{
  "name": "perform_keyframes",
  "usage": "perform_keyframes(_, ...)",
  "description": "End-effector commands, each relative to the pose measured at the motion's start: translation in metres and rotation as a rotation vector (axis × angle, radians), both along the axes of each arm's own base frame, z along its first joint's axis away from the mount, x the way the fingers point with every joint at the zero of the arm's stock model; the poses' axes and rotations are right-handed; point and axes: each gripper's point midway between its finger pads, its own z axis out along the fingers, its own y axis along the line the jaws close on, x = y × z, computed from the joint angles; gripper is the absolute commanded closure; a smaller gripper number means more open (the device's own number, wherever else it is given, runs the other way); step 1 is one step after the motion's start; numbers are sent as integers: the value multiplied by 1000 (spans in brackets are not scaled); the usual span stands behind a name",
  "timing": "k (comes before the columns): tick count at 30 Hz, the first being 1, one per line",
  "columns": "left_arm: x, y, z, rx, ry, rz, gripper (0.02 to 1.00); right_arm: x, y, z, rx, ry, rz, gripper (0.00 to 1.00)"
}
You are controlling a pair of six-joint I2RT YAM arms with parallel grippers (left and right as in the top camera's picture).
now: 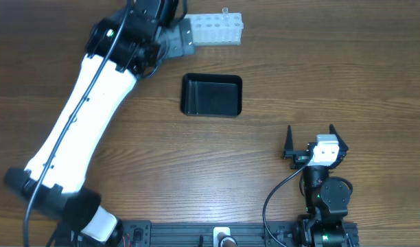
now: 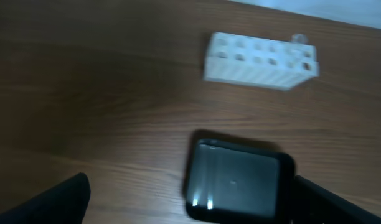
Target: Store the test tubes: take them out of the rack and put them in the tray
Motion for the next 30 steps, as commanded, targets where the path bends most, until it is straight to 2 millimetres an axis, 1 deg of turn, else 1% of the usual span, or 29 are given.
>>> perform_keyframes(1,-8,34,32,63,-137,93,18,0,-1,-1,-4,-2,-2,9)
perform_keyframes(4,-8,46,42,52,-203,110,23,0,-1,-1,-4,-2,-1,9)
perform_keyframes(7,-10,62,45,12,-263,140,23,0,-1,-1,-4,-2,-1,9)
perform_keyframes(10,-15,77,42,-40,-305,156,20,0,-1,-1,-4,-2,-1,7)
perform_keyframes(14,-21,88,40,-55,-371,66,20,0,-1,-1,-4,-2,-1,7)
perform_keyframes(18,-34,108,35,-83,-435,82,20,0,-1,-1,-4,-2,-1,9)
perform_keyframes(21,-46,122,32,-114,-520,99,20,0,-1,-1,-4,-1,-1,9)
perform_keyframes(26,-65,137,32,-171,-701,87,23,0,-1,-1,-4,-2,-1,9)
perform_keyframes(30,-84,146,27,-184,-811,82,20,0,-1,-1,-4,-2,-1,9)
